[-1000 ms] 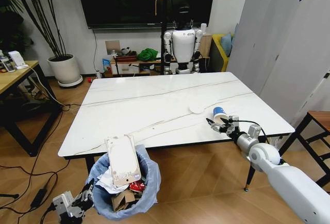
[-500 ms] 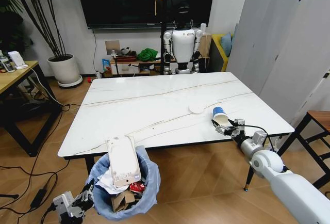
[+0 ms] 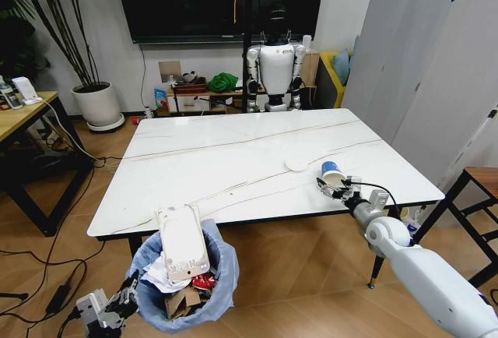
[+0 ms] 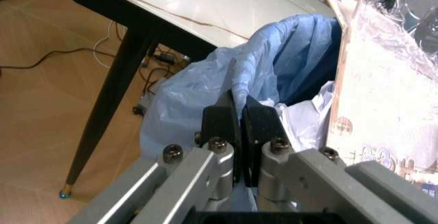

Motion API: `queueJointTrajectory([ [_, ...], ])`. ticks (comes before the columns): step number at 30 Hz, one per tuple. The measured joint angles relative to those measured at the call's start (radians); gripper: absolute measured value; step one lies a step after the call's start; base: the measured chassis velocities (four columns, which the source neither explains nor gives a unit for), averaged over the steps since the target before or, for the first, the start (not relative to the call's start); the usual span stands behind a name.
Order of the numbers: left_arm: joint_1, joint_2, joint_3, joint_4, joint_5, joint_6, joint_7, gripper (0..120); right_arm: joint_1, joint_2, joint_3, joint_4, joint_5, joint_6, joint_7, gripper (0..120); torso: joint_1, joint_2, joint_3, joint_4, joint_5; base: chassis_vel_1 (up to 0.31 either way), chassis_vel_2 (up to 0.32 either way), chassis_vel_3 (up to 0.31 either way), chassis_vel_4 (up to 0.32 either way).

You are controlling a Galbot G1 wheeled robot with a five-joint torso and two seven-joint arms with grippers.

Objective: Pick up the trash bin and place the trash from the table into it.

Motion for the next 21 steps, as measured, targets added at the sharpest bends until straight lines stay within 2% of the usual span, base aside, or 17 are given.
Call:
queueJointTrajectory([
  [7,-0.015,0.002,0.005,0.015,-0.006,0.002,-0.005,0,0.029,0.025,-0.006,-0.063,-0.022,0.010,0.001,97,0.000,0.000,0.000,-0.0002,-0.0001,0.000,0.000,0.000,0.000],
  [11,-0.021,0.002,0.008,0.020,-0.009,0.004,-0.006,0,0.036,0.032,-0.007,-0.077,-0.026,0.018,-0.003,82,0.000,0.000,0.000,-0.0001,-0.0001,0.000,0.000,0.000,0.000],
  [12,-0.021,0.002,0.008,0.020,-0.009,0.004,-0.006,0,0.036,0.032,-0.007,-0.077,-0.026,0.018,-0.003,82,0.000,0.000,0.000,-0.0001,-0.0001,0.000,0.000,0.000,0.000],
  [16,-0.030,0.004,0.012,0.029,-0.013,0.006,-0.009,0,0.050,0.040,-0.015,-0.100,-0.029,0.026,-0.013,63,0.000,0.000,0.000,-0.0001,-0.0001,0.000,0.000,0.000,0.000],
  [18,-0.032,0.005,0.012,0.030,-0.014,0.006,-0.009,0,0.052,0.041,-0.016,-0.103,-0.029,0.026,-0.015,59,0.000,0.000,0.000,-0.0001,0.0000,0.000,0.000,0.000,0.000],
  [21,-0.038,0.008,0.015,0.035,-0.017,0.008,-0.011,0,0.058,0.043,-0.019,-0.113,-0.030,0.029,-0.019,47,0.000,0.000,0.000,-0.0001,-0.0001,0.000,0.000,0.000,0.000],
])
